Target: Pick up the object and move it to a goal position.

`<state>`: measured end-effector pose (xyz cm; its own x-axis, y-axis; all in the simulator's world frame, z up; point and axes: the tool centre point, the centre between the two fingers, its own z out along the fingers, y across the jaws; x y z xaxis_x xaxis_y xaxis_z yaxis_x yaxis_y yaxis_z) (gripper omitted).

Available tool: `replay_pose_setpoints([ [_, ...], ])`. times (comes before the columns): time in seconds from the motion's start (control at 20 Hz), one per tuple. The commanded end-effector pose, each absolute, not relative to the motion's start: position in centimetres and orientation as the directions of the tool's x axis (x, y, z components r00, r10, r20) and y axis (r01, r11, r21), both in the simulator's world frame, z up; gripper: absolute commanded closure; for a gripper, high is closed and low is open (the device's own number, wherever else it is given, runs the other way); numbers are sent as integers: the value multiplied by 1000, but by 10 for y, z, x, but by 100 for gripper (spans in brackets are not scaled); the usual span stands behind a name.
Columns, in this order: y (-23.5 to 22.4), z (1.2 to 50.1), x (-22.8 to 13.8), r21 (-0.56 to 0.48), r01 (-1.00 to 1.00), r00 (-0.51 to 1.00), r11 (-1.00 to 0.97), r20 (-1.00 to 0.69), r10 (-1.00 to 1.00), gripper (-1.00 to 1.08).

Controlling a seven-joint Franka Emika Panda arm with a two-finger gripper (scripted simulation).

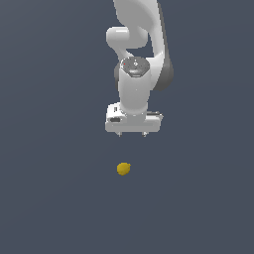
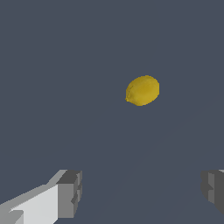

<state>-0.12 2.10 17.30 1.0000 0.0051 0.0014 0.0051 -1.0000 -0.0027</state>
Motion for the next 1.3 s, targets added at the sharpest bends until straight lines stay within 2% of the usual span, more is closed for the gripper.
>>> replay_pose_setpoints([
  [0.0, 20, 172, 0, -3, 0, 1000, -1000, 1, 0, -92],
  [0.45, 13, 154, 22, -6, -71, 997, -997, 0, -71, -92],
  [1.25, -13, 87, 80, -2, -283, 959, -959, 0, -283, -92],
])
